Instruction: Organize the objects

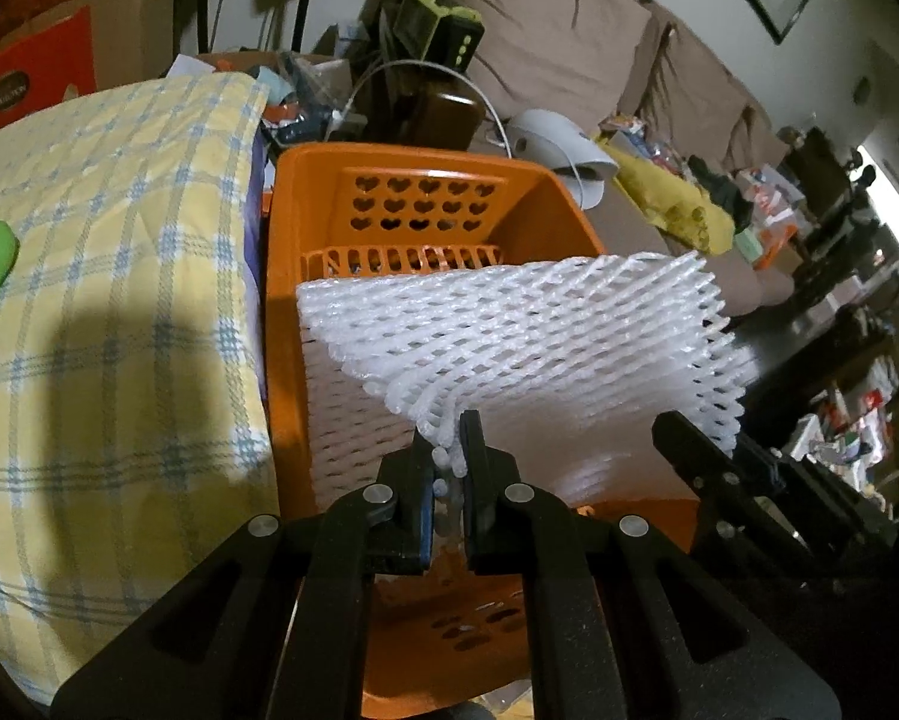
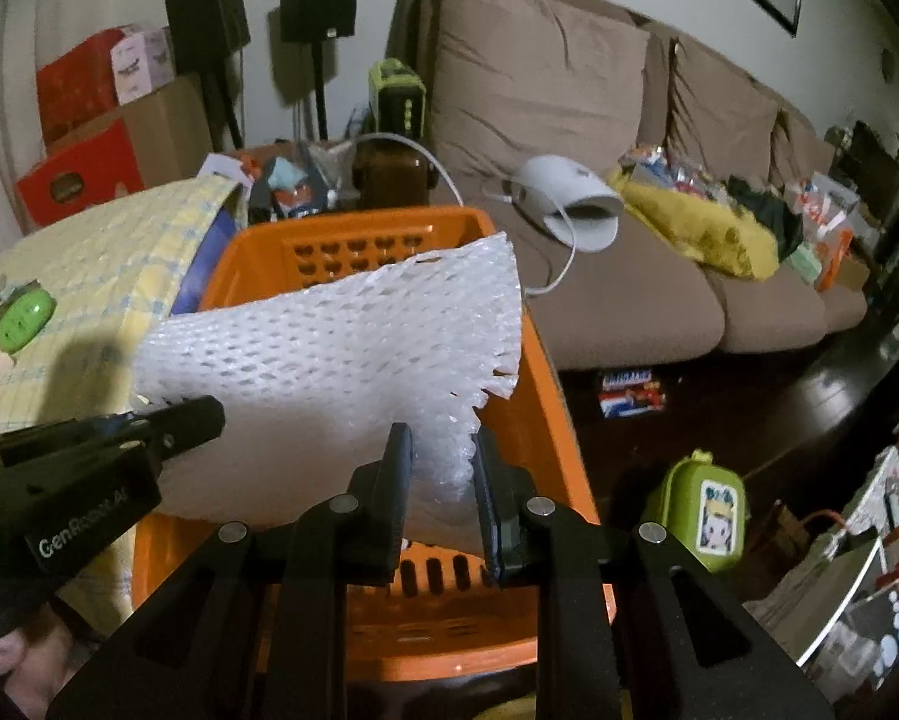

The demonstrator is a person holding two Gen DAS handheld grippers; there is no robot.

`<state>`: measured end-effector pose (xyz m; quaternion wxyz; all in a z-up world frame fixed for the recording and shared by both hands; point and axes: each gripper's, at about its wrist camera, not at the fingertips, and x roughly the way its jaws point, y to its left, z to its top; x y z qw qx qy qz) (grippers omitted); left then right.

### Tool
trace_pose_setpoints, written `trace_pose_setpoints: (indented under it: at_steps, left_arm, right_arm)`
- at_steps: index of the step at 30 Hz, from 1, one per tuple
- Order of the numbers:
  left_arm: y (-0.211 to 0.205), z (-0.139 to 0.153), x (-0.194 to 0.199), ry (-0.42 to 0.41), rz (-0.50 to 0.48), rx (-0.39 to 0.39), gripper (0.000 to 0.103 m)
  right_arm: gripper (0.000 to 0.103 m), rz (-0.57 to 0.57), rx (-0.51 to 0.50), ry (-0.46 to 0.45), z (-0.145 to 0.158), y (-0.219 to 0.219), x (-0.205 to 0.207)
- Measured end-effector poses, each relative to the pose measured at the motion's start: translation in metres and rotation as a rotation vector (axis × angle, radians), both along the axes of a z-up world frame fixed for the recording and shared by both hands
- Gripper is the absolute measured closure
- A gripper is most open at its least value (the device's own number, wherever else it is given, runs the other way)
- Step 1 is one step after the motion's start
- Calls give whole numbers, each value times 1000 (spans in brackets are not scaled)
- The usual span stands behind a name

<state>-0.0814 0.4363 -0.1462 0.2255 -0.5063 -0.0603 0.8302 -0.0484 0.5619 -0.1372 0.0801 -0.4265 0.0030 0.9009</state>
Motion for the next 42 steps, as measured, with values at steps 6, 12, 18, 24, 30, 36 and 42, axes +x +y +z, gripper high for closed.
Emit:
trace_pose_setpoints:
  at_steps: [6, 12, 18, 24, 30, 36, 42]
  left_arm:
    - [5, -10, 8, -9, -13, -7, 96]
    - [5, -10, 7, 8, -22, -8, 96]
    - [12, -5, 4, 31, -39, -32, 96]
    - [19, 12, 5, 114, -64, -62, 97]
    - [16, -6, 4, 83, -58, -75, 96]
    - [19, -14, 5, 70, -62, -87, 96]
    - [19, -24, 6, 69, -58, -108, 96]
  right_arm:
    - [83, -8, -44, -23, -10, 10, -2]
    - [83, -35, -71, -17, -10, 21, 2]
    - [83, -29, -60, -13, -8, 19, 2]
    - [83, -44, -62, -10, -10, 22, 1]
    - [83, -43, -87, -25, -15, 28, 0]
    - [83, -39, -91, -48, -22, 29, -2]
    - [83, -28, -89, -67, -26, 26, -3]
